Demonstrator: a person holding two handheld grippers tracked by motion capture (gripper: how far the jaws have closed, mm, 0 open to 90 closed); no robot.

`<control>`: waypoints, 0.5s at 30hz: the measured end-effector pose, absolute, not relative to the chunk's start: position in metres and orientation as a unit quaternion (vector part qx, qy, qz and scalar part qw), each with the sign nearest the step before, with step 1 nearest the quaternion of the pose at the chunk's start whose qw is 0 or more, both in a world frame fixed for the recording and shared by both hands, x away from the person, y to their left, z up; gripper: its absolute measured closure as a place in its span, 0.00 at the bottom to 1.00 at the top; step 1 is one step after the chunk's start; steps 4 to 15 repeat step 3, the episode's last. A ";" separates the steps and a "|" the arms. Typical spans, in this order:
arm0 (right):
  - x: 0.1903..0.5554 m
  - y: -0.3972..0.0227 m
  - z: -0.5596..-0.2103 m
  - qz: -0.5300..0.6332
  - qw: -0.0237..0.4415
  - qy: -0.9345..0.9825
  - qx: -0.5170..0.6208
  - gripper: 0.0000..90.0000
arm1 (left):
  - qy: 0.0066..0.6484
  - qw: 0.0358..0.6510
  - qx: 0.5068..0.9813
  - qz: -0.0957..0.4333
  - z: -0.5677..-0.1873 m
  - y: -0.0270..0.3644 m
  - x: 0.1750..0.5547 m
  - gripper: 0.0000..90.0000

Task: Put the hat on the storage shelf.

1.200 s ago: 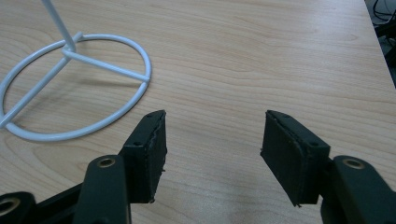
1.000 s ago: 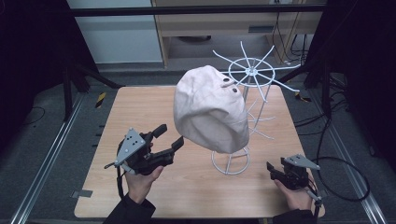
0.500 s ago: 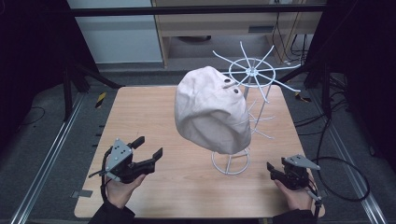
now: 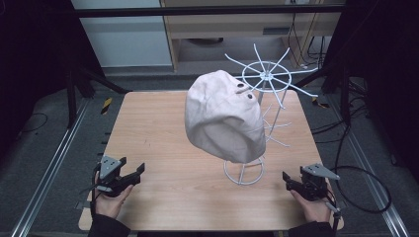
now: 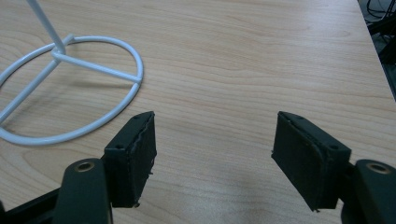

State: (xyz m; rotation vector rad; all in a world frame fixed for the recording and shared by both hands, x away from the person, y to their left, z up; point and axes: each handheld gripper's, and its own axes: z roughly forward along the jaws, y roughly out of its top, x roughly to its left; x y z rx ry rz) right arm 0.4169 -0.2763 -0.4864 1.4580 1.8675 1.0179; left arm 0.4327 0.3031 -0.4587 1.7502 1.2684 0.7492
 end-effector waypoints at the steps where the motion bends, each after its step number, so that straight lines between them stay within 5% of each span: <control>1: 0.417 -0.276 -0.486 0.381 0.275 0.695 0.545 0.33 | 0.513 0.407 0.695 0.296 -0.462 0.307 0.435 0.30; 15: 0.417 -0.277 -0.486 0.381 0.277 0.695 0.544 0.32 | 0.525 0.390 0.696 0.295 -0.468 0.315 0.438 0.30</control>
